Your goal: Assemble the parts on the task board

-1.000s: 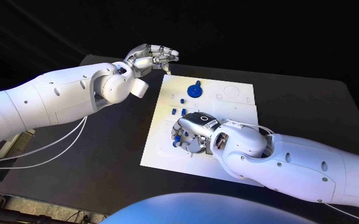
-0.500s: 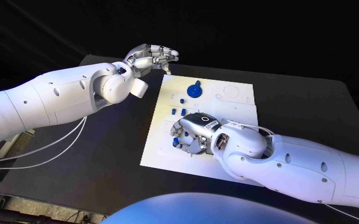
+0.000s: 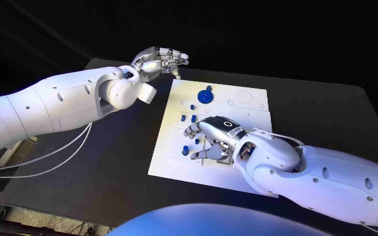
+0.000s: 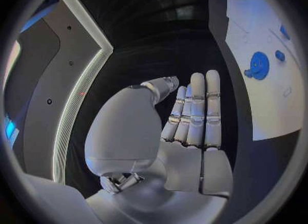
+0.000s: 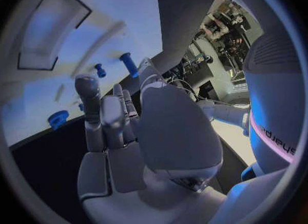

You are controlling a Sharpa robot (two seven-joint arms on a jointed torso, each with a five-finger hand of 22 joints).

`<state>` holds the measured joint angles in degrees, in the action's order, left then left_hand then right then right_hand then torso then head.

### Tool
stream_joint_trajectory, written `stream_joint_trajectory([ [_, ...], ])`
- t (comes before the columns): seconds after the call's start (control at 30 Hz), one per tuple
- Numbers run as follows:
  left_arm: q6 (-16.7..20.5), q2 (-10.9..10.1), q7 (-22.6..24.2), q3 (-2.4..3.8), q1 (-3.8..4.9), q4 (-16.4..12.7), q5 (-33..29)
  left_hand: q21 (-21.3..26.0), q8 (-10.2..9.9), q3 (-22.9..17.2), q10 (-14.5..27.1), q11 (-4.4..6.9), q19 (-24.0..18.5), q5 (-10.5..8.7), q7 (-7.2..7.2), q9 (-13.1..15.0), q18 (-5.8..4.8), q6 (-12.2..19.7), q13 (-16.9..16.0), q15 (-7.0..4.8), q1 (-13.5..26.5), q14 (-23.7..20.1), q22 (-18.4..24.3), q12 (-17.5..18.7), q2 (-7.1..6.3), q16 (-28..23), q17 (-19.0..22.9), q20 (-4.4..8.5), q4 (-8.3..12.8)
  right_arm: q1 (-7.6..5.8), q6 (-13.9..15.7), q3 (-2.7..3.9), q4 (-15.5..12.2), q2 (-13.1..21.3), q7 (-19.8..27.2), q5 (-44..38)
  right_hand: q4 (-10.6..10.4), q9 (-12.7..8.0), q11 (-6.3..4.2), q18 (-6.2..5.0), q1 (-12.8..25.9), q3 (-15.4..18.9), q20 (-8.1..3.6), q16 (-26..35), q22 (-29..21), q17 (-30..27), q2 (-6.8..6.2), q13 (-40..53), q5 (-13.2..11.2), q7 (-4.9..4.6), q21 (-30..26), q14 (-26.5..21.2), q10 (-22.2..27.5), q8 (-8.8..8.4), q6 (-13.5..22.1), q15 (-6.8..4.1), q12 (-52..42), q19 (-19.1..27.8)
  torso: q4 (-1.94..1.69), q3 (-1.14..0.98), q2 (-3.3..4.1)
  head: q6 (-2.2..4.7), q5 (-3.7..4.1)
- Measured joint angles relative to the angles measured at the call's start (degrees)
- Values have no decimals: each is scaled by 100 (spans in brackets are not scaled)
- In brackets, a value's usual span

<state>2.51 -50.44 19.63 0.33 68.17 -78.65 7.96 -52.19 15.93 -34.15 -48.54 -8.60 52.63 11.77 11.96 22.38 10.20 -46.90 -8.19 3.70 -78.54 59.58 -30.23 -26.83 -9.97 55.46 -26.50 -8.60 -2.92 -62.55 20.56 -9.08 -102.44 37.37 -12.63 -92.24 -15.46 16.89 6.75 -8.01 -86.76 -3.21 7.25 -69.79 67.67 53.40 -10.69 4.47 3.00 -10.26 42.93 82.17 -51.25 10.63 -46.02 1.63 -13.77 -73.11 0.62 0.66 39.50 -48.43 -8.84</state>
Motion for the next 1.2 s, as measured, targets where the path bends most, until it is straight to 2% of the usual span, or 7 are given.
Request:
stream_joint_trajectory([
  [0.23,-1,-33,0,0,-1,4,1,0,0,0,0,0,0,0,0,0,0,0,0,0,0,0,0,0,0,0,0,0,0,-452,291,54,-305,910,131,1039,-94,50,-9,0,74,-12,-6,-348,383,486,272,175,0,-91,738,160,-828,183,-96,-13,-722,-356,6,3,-9,50,68],
  [0.37,0,-40,0,-3,-2,5,1,0,0,0,0,0,0,0,0,0,0,0,0,0,0,0,0,0,0,0,0,0,0,-667,298,61,-360,1489,149,1934,-99,273,-280,95,417,155,-167,-617,675,863,299,849,0,115,1306,185,-1681,740,-148,-196,-1819,-535,22,10,-29,70,163],
  [0.43,0,-41,0,-4,-5,5,1,0,0,0,0,0,0,0,0,0,0,0,0,0,0,0,0,0,0,0,0,0,0,-716,250,60,-375,1785,149,2380,-74,495,-425,189,521,301,-289,-960,722,1415,346,3095,0,233,1686,176,-2244,1236,-118,-279,-3715,-657,38,16,-45,88,239],
  [0.5,1,-41,0,-4,-8,5,1,0,0,0,0,0,0,0,0,0,0,0,-1,0,0,0,-1,0,0,0,0,0,0,-728,183,46,-409,1984,143,2679,-93,664,-421,238,695,452,-292,-1311,728,2005,425,5759,0,285,2011,187,-2639,1687,-33,-289,-5908,-751,58,23,-61,108,306],
  [0.6,2,-33,4,-4,-18,6,1,20,0,0,0,0,0,0,0,0,0,0,-1,0,0,0,5,-19,0,0,0,0,0,-728,65,13,-482,2242,125,2971,-101,744,-433,275,775,567,-287,-1512,728,2147,497,6712,0,311,2270,187,-2848,2003,38,-289,-6666,-823,92,33,-93,127,430],
  [0.83,4,1,7,-4,-54,-20,2,21,0,0,0,0,0,0,0,1,-1,0,-1,0,0,0,8,-23,0,0,0,0,0,-559,-2,-76,-718,2875,30,2936,-91,689,-415,364,736,589,-274,-1665,727,2156,534,7025,0,306,2710,187,-2926,2083,131,-289,-6799,-969,119,58,-158,176,791],
  [1.2,6,-10,3,-16,-90,-97,4,20,0,0,0,0,0,0,0,1,0,0,-2,0,0,0,8,-23,0,0,0,0,0,-110,199,-157,-811,3013,-285,2332,-130,563,-415,364,914,724,-274,-1714,727,2156,493,7043,0,289,2818,187,-2926,2017,161,-288,-6798,-1010,133,83,-209,110,1002],
])
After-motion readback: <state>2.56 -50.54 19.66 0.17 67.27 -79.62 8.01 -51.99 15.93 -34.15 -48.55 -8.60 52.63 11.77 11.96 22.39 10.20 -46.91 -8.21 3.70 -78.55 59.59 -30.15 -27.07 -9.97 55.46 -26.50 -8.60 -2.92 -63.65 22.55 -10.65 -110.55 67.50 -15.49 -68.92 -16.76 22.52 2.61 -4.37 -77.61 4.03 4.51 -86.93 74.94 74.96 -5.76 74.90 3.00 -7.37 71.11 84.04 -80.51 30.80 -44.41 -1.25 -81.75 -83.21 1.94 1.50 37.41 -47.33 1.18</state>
